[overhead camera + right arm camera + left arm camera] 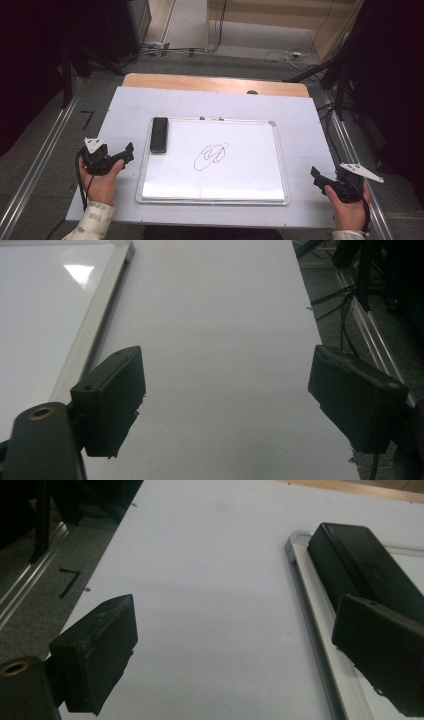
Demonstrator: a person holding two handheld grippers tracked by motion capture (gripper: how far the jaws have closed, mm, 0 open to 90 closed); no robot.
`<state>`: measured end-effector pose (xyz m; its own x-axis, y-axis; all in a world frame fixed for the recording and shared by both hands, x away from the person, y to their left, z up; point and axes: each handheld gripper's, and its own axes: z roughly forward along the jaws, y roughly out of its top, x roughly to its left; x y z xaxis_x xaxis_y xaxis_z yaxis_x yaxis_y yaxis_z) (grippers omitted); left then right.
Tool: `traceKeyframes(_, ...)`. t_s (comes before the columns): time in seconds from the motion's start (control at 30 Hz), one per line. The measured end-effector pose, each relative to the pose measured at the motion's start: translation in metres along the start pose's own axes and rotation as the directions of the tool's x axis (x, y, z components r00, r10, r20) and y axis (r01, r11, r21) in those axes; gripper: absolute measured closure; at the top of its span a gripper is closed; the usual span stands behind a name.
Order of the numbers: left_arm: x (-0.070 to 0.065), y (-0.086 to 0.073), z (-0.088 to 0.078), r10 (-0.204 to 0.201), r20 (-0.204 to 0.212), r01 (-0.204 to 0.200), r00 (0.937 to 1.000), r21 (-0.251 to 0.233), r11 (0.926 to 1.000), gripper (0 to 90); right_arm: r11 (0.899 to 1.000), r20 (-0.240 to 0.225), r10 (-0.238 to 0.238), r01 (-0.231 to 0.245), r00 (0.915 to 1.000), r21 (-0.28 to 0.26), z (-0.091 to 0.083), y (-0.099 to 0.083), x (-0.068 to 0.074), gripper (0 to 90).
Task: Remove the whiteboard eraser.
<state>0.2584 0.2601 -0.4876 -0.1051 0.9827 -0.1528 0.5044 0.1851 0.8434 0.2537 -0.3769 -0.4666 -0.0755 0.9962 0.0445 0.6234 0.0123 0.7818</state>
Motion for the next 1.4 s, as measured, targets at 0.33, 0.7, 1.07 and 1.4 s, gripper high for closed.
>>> traceKeyframes(0.33, -0.011, 0.002, 0.004, 0.024, 0.012, -0.024, 0.9996, 0.013, 0.9996, 5.0, 1.0, -0.026, -0.003, 0.003, 0.9997, 0.014, 0.001, 0.0, 0.004, 13.4)
traceKeyframes(0.7, -0.024, 0.007, 0.008, 0.018, 0.067, -0.019, 0.9976, 0.023, 0.9996, 5.4, 1.0, -0.017, -0.003, 0.003, 0.9998, 0.02, 0.002, -0.001, 0.004, 13.1)
traceKeyframes(1.07, -0.03, 0.012, 0.015, 0.015, 0.092, -0.018, 0.9956, 0.025, 0.9995, 5.4, 1.0, -0.019, -0.009, 0.01, 0.9998, 0.029, 0.004, -0.001, 0.006, 13.2)
traceKeyframes(1.4, -0.039, 0.019, 0.021, 0.024, 0.11, -0.026, 0.9937, 0.019, 0.9995, 7.5, 1.0, -0.018, -0.01, 0.01, 0.9998, 0.026, 0.004, -0.001, 0.006, 13.3)
